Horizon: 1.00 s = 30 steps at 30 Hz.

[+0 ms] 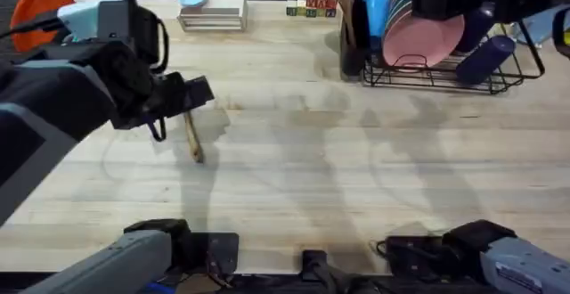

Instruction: Pick up the spoon on the table one by one and put them onto the rack

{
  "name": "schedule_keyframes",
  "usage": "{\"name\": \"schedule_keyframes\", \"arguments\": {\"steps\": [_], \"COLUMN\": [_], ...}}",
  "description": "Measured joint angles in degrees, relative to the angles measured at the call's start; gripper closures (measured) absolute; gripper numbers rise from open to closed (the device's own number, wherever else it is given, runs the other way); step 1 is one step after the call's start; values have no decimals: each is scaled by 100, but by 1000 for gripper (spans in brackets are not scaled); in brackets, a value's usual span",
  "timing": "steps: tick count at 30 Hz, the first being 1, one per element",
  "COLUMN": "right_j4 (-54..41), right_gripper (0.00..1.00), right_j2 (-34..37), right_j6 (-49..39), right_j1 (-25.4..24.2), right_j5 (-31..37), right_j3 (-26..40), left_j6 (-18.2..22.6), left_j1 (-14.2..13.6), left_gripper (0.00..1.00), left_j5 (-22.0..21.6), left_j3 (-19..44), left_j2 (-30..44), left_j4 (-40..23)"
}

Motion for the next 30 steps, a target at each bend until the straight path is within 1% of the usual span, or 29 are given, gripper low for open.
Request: {"name": "schedule_keyframes", "arguments": {"steps": [4,7,13,14,20,24,26,27,29,30], "right_j4": [-3,-3,-4,-4,-4,-4,-9,-7,-9,-8], "right_gripper": [4,4,5,3,4,3,3,4,3,4], "right_j2": [0,0,0,0,0,0,0,0,0,0], "right_j6": [0,0,0,0,0,0,0,0,0,0], "right_j1": [0,0,0,0,0,0,0,0,0,0], "right_j5": [0,0,0,1,0,0,0,0,0,0], "right_j3": [0,0,0,0,0,0,0,0,0,0], "left_j6": [21,43,273,330,365,389,389,389,387,383], "left_j1": [386,553,573,573,573,573,573,573,573,573], "left_gripper": [7,7,8,7,6,14,53,92,194,303], "left_j5": [147,210,437,499,571,575,578,579,577,574], "left_j3": [0,0,0,0,19,69,109,127,156,166], "left_j2": [296,549,873,1051,1453,1527,1570,1594,1632,1642], "left_j4": [4,71,440,577,644,659,649,649,670,690]}}
